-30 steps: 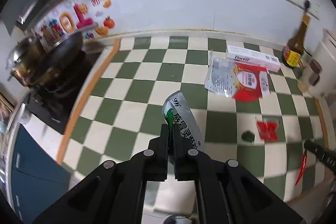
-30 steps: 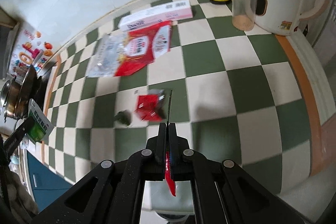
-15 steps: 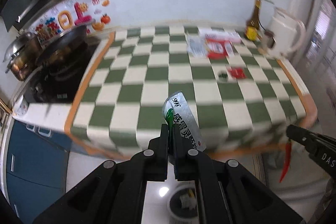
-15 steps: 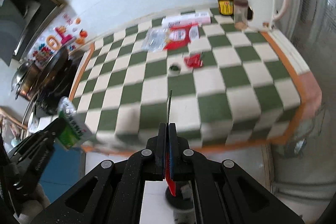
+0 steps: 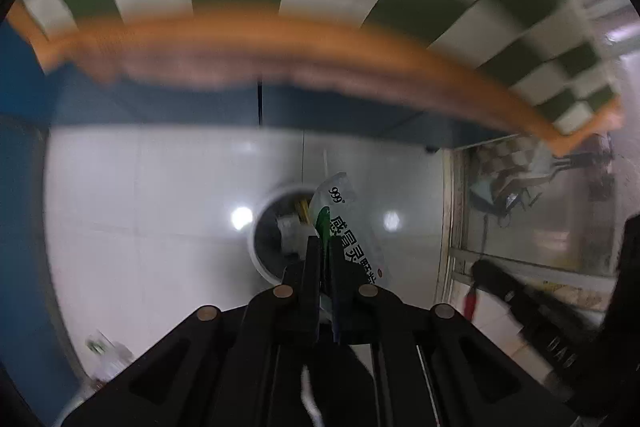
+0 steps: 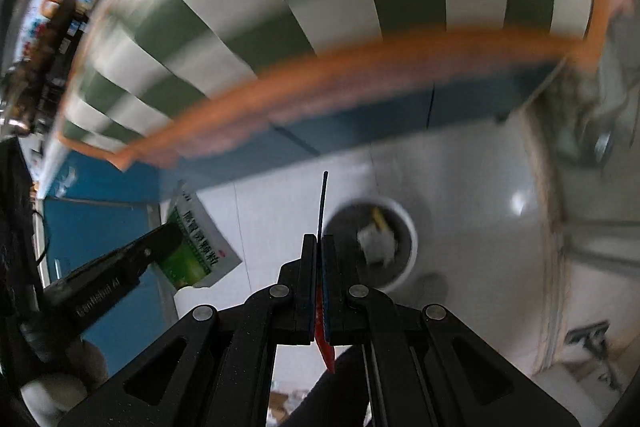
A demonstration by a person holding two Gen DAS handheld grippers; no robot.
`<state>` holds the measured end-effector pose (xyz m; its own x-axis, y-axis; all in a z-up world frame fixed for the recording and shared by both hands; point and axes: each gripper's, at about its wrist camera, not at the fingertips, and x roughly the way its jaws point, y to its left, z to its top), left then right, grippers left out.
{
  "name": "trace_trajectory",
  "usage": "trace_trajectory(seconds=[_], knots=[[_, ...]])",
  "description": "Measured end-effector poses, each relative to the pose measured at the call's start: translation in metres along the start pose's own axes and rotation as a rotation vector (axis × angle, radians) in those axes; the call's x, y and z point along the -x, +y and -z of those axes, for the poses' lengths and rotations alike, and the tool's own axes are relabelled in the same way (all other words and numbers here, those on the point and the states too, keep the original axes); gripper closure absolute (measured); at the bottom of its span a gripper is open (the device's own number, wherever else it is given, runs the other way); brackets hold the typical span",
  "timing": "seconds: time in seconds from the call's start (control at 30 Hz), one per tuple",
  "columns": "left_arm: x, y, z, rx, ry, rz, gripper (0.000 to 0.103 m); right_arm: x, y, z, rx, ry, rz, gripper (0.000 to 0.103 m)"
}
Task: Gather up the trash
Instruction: 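Carry the green sachet and chili over the trash bin and release both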
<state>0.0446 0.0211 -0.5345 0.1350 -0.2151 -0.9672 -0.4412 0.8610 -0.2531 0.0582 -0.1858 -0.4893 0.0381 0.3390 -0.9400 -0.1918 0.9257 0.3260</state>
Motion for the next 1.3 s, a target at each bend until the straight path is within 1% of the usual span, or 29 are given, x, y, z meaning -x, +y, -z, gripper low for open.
trace_trajectory(seconds=[0.03, 0.07, 0.1, 0.13, 0.17, 0.2, 0.23, 0.27, 0.3, 0.33, 0.37, 0.43, 0.47, 0.5, 0.53, 0.57, 0.6, 0.63, 0.67, 0.7, 0.73, 0.77, 0.8, 0.87, 0.93, 1.0, 1.17, 1.3], knots=[[-0.023, 0.005, 0.001, 0.008, 0.03, 0.009, 0.101, -0.03, -0.015, 0.006, -0.019, 0.031, -0.017, 0.101], [-0.061, 0.013, 0.001, 0.027, 0.069, 0.015, 0.101, -0.058, -0.028, 0.012, -0.036, 0.051, -0.022, 0.101], [-0.083, 0.017, 0.003, 0.033, 0.089, 0.014, 0.101, -0.086, -0.04, 0.018, -0.049, 0.076, -0.037, 0.101], [-0.118, 0.023, 0.003, 0.037, 0.122, 0.008, 0.101, -0.114, -0.052, 0.024, -0.062, 0.096, -0.046, 0.101], [-0.144, 0.027, 0.003, 0.034, 0.142, 0.002, 0.101, -0.134, -0.061, 0.027, -0.074, 0.105, -0.044, 0.101], [-0.172, 0.031, 0.004, 0.026, 0.162, -0.003, 0.101, -0.166, -0.076, 0.033, -0.09, 0.124, -0.041, 0.101], [-0.191, 0.033, 0.006, 0.019, 0.176, -0.012, 0.101, -0.198, -0.089, 0.038, -0.101, 0.141, -0.042, 0.101], [-0.217, 0.036, 0.008, 0.011, 0.198, -0.023, 0.098, -0.216, -0.097, 0.041, -0.108, 0.149, -0.038, 0.101], [-0.241, 0.038, 0.009, 0.003, 0.217, -0.029, 0.095, -0.249, -0.111, 0.046, -0.119, 0.168, -0.034, 0.101], [-0.26, 0.039, 0.01, -0.005, 0.233, -0.045, 0.095, -0.265, -0.116, 0.048, -0.122, 0.181, -0.036, 0.101], [-0.273, 0.039, 0.011, -0.014, 0.247, -0.057, 0.094, -0.294, -0.127, 0.053, -0.127, 0.203, -0.031, 0.101], [-0.3, 0.042, 0.016, -0.009, 0.272, -0.066, 0.09, -0.33, -0.134, 0.056, -0.12, 0.234, -0.037, 0.101], [-0.306, 0.045, 0.017, -0.014, 0.271, -0.079, 0.08, -0.344, -0.138, 0.057, -0.119, 0.25, -0.039, 0.101], [-0.309, 0.046, 0.019, -0.021, 0.263, -0.09, 0.062, -0.36, -0.142, 0.06, -0.122, 0.266, -0.036, 0.1], [-0.311, 0.047, 0.021, -0.025, 0.251, -0.11, 0.052, -0.373, -0.146, 0.063, -0.121, 0.284, -0.034, 0.099], [-0.312, 0.047, 0.024, -0.025, 0.231, -0.137, 0.033, -0.382, -0.148, 0.065, -0.116, 0.299, -0.026, 0.096], [-0.312, 0.05, 0.025, -0.028, 0.217, -0.153, 0.022, -0.388, -0.151, 0.066, -0.113, 0.304, -0.014, 0.093], [-0.311, 0.051, 0.026, -0.034, 0.202, -0.174, 0.019, -0.39, -0.153, 0.067, -0.11, 0.302, -0.003, 0.083], [-0.307, 0.051, 0.029, -0.035, 0.192, -0.2, 0.015, -0.39, -0.153, 0.066, -0.107, 0.298, 0.008, 0.07], [-0.304, 0.053, 0.03, -0.032, 0.186, -0.213, 0.006, -0.388, -0.154, 0.066, -0.099, 0.286, 0.032, 0.065], [-0.3, 0.055, 0.03, -0.033, 0.172, -0.233, 0.003, -0.384, -0.154, 0.067, -0.088, 0.274, 0.062, 0.058], [-0.296, 0.057, 0.031, -0.04, 0.154, -0.259, 0.002, -0.381, -0.154, 0.066, -0.08, 0.269, 0.081, 0.049], [-0.293, 0.057, 0.031, -0.045, 0.144, -0.273, 0.002, -0.378, -0.154, 0.064, -0.071, 0.263, 0.106, 0.042], [-0.279, 0.053, 0.034, -0.046, 0.129, -0.293, 0.002, -0.367, -0.151, 0.064, -0.045, 0.252, 0.163, 0.01], [-0.263, 0.052, 0.035, -0.045, 0.112, -0.306, 0.002, -0.351, -0.145, 0.062, -0.013, 0.239, 0.202, 0.0], [-0.241, 0.05, 0.036, -0.041, 0.09, -0.308, 0.002, -0.333, -0.135, 0.061, 0.021, 0.225, 0.241, 0.0], [-0.177, 0.033, 0.045, -0.033, 0.058, -0.294, 0.002, -0.278, -0.113, 0.062, 0.064, 0.196, 0.274, 0.0], [-0.118, 0.017, 0.052, -0.029, 0.031, -0.289, 0.002, -0.205, -0.094, 0.064, 0.097, 0.157, 0.291, 0.0]])
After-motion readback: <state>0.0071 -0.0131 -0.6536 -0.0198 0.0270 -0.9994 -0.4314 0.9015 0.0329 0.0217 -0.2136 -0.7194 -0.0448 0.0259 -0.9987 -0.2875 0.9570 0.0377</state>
